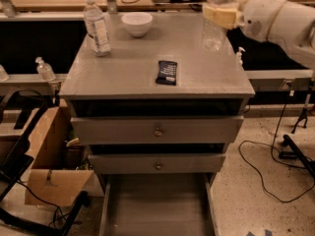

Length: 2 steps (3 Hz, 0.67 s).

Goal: Place water bottle into bottom drawer

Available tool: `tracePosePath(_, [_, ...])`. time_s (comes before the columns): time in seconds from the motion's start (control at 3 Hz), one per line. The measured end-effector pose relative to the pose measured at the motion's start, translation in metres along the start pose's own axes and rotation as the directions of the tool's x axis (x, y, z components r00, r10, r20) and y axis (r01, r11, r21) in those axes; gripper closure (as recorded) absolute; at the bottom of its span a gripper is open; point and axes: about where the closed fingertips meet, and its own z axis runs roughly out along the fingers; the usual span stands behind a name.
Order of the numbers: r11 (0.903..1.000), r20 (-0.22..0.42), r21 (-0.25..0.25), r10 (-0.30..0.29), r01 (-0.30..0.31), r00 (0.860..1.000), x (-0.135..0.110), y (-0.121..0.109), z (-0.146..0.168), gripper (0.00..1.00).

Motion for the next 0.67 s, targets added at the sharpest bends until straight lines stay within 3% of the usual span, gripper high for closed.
tracePosePath(0.33, [0.9997, 0.009, -0.025, 0.001, -0.001, 1.000, 0.000, 0.054, -0.036, 1.00])
tracePosePath(0.67, [0.9990, -0.033, -0.030, 0.032, -0.033, 0.999, 0.036, 0.101, -0.078, 1.00])
